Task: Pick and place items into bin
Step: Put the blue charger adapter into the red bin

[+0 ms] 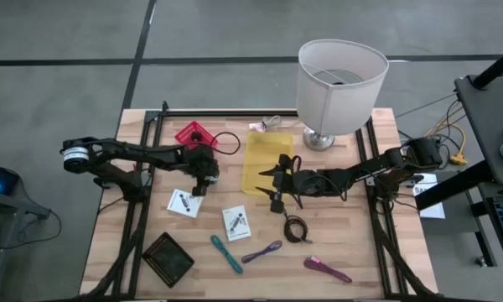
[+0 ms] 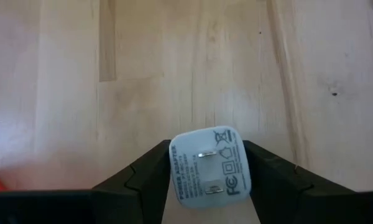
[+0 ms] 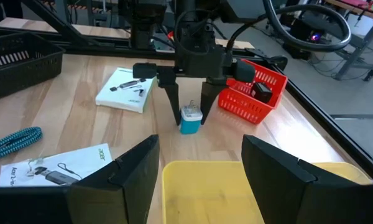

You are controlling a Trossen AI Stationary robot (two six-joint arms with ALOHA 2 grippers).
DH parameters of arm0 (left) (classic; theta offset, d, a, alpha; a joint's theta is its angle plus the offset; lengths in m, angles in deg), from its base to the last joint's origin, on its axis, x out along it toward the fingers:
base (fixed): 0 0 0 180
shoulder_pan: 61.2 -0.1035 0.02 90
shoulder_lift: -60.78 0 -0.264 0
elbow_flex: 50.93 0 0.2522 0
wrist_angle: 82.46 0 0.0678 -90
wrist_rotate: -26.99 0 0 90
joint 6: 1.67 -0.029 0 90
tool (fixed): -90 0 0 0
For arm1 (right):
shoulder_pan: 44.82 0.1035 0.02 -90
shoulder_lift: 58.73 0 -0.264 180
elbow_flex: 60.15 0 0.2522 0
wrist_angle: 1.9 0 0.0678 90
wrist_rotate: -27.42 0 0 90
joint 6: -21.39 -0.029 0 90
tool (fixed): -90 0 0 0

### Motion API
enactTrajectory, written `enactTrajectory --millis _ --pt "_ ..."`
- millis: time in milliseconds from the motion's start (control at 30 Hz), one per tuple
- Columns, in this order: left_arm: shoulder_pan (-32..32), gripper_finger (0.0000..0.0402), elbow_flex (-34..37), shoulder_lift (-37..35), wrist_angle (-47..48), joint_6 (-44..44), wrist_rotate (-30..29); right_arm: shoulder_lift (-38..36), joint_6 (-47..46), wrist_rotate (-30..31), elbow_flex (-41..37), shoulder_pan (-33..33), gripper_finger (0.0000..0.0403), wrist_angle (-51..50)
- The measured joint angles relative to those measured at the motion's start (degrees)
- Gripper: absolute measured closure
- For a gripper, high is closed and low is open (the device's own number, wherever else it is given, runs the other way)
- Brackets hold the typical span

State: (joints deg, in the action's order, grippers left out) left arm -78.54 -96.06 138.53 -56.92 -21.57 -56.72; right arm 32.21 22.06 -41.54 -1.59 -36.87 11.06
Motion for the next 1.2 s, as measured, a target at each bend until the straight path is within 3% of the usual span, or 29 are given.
enactTrajectory --millis 233,467,700,1200 --pt "0.00 0.0266 -0.07 0.45 -0.07 -0.23 -0.77 0.00 0.00 0.01 0.00 0.00 0.0188 -0.02" --pt "0.21 0.0268 -1.40 -0.37 1.66 -1.16 -1.71 0.00 0.00 0.00 0.00 0.01 0.0188 -0.04" --pt "0.20 0.0268 -5.31 -4.58 3.14 -0.17 -15.40 0.00 0.00 0.02 0.00 0.01 0.0188 -0.04" --pt "-1.44 0.0268 -6.67 -12.45 10.63 9.99 -34.41 0.00 0.00 0.00 0.00 -0.01 0.0188 -0.42"
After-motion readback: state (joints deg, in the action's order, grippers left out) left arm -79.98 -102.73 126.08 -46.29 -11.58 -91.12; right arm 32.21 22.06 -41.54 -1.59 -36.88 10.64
